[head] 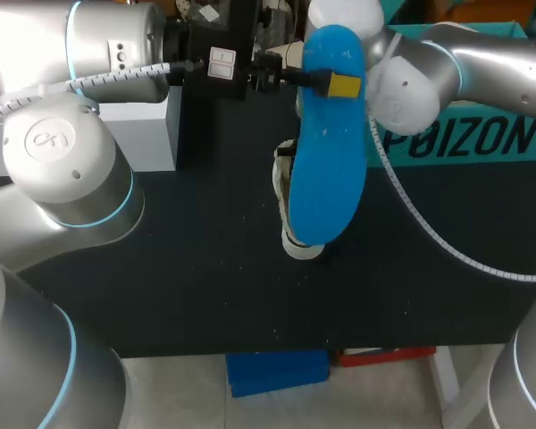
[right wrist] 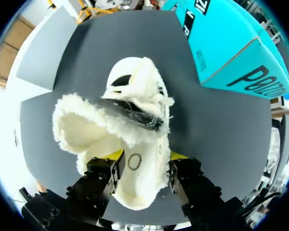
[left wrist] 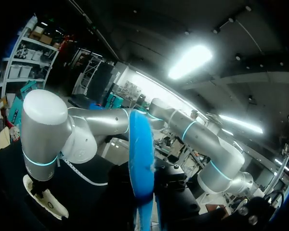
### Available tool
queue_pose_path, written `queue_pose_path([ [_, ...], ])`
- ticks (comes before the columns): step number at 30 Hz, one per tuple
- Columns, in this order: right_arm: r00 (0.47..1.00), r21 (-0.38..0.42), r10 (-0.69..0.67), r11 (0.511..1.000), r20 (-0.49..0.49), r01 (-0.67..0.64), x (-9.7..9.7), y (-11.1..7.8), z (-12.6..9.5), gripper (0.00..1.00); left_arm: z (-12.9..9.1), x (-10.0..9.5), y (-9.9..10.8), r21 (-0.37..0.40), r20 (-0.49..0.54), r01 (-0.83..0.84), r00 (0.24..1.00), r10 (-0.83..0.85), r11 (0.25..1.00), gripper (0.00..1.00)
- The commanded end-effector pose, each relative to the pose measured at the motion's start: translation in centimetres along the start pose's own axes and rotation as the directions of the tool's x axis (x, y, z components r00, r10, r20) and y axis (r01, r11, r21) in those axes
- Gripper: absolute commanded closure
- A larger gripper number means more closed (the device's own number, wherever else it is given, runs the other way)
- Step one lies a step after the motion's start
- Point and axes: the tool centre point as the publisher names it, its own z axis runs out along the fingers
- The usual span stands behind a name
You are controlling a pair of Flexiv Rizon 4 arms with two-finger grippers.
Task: Take the shoe out of the shoebox, open the shoe tongue, remove and reinsert the insole, then place the shoe into the shoebox
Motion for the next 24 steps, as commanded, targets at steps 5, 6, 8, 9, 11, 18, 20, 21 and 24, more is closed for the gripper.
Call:
queue_pose_path([
  [5,0.987,-0.069,-0.022,0.998,-0.158,0.012,-1.1,-1.36,-3.83,0.0,0.02,0.11,0.03,-0.001,0.005,0.001,1.0,-0.001,1.0,1.0],
  [6,0.987,-0.069,-0.022,0.998,-0.158,0.012,-1.1,-1.36,-3.83,0.0,0.02,0.11,0.03,-0.001,0.005,0.001,1.0,-0.001,1.0,1.0],
  [8,0.987,-0.069,-0.022,0.998,-0.158,0.012,-1.1,-1.36,-3.83,0.0,0.02,0.11,0.03,-0.001,0.005,0.001,1.0,-0.001,1.0,1.0],
  [9,0.987,-0.069,-0.022,0.998,-0.158,0.012,-1.1,-1.36,-3.83,0.0,0.02,0.11,0.03,-0.001,0.005,0.001,1.0,-0.001,1.0,1.0],
  [11,0.987,-0.069,-0.022,0.998,-0.158,0.012,-1.1,-1.36,-3.83,0.0,0.02,0.11,0.03,-0.001,0.005,0.001,1.0,-0.001,1.0,1.0],
  [18,0.987,-0.069,-0.022,0.998,-0.158,0.012,-1.1,-1.36,-3.83,0.0,0.02,0.11,0.03,-0.001,0.005,0.001,1.0,-0.001,1.0,1.0],
  [20,0.987,-0.069,-0.022,0.998,-0.158,0.012,-1.1,-1.36,-3.83,0.0,0.02,0.11,0.03,-0.001,0.005,0.001,1.0,-0.001,1.0,1.0],
  [21,0.987,-0.069,-0.022,0.998,-0.158,0.012,-1.1,-1.36,-3.83,0.0,0.02,0.11,0.03,-0.001,0.005,0.001,1.0,-0.001,1.0,1.0],
  [24,0.987,-0.069,-0.022,0.998,-0.158,0.012,-1.1,-1.36,-3.83,0.0,0.02,0.11,0.03,-0.001,0.005,0.001,1.0,-0.001,1.0,1.0],
])
